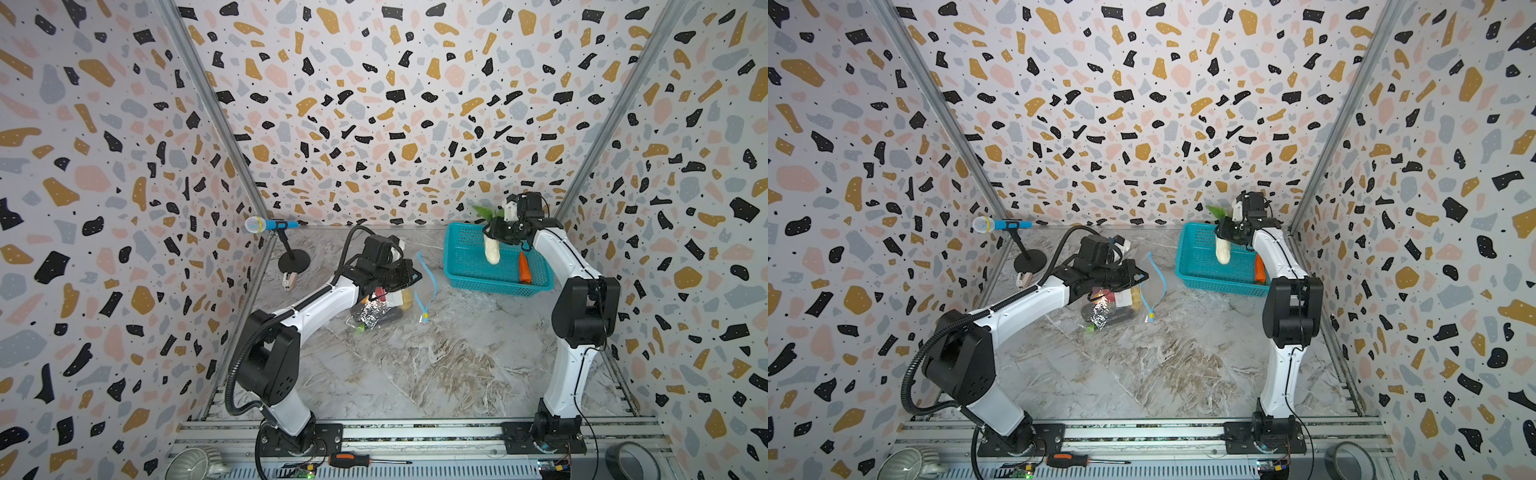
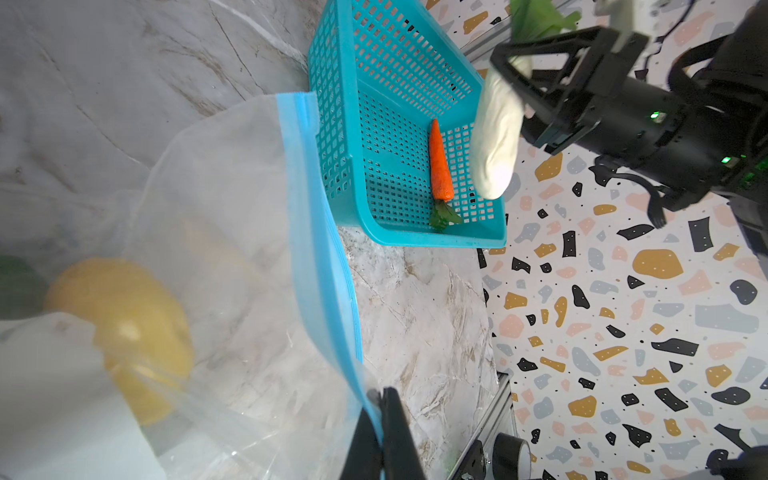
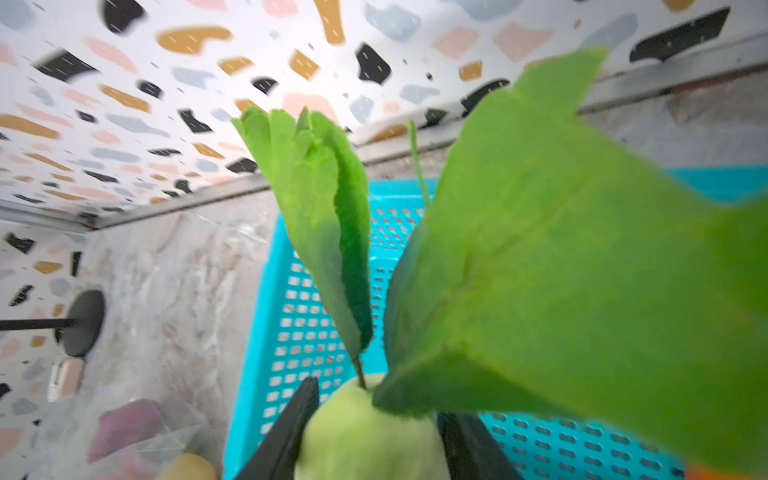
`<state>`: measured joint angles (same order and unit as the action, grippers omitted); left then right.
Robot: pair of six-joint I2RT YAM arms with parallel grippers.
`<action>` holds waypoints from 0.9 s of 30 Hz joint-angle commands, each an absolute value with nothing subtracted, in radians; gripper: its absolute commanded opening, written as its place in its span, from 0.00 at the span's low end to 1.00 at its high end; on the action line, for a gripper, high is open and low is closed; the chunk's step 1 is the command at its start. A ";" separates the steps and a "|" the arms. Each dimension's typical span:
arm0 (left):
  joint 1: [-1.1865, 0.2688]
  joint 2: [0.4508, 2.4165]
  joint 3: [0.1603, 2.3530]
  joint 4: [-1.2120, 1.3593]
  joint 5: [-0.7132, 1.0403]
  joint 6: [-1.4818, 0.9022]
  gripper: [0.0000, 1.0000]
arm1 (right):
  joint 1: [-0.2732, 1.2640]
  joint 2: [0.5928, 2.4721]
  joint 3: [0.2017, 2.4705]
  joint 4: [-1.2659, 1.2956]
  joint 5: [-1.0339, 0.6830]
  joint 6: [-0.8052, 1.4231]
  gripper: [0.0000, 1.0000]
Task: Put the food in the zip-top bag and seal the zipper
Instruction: 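Lift the cabbage with the right gripper and carry it to the bag mouth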
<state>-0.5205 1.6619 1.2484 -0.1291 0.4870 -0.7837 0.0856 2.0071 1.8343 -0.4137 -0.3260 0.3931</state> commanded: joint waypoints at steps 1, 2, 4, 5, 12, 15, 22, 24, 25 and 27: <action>-0.517 1.669 1.288 -0.097 0.493 -0.805 0.00 | 0.140 1.887 1.712 -0.186 -0.335 0.537 0.44; -0.516 1.670 1.293 -0.099 0.491 -0.807 0.00 | 0.154 1.853 1.649 -0.104 -0.331 0.566 0.44; -0.517 1.673 1.302 -0.104 0.489 -0.811 0.00 | 0.186 1.773 1.530 0.040 -0.282 0.628 0.43; -0.517 1.672 1.308 -0.107 0.488 -0.811 0.00 | 0.197 1.747 1.491 0.091 -0.267 0.646 0.43; -0.517 1.689 1.350 -0.126 0.481 -0.813 0.00 | 0.276 1.621 1.285 0.315 -0.210 0.774 0.43; -0.516 1.692 1.368 -0.138 0.476 -0.812 0.00 | 0.322 1.576 1.195 0.407 -0.161 0.803 0.43; -0.513 1.693 1.413 -0.169 0.465 -0.802 0.00 | 0.419 1.534 1.074 0.555 -0.074 0.868 0.43; -0.511 1.689 1.420 -0.176 0.461 -0.799 0.00 | 0.446 1.541 1.058 0.585 -0.059 0.872 0.44; -0.510 1.688 1.422 -0.178 0.459 -0.799 0.00 | 0.456 1.544 1.052 0.595 -0.052 0.879 0.44; -0.507 1.685 1.429 -0.183 0.457 -0.798 0.00 | 0.476 1.562 1.050 0.615 -0.052 0.884 0.44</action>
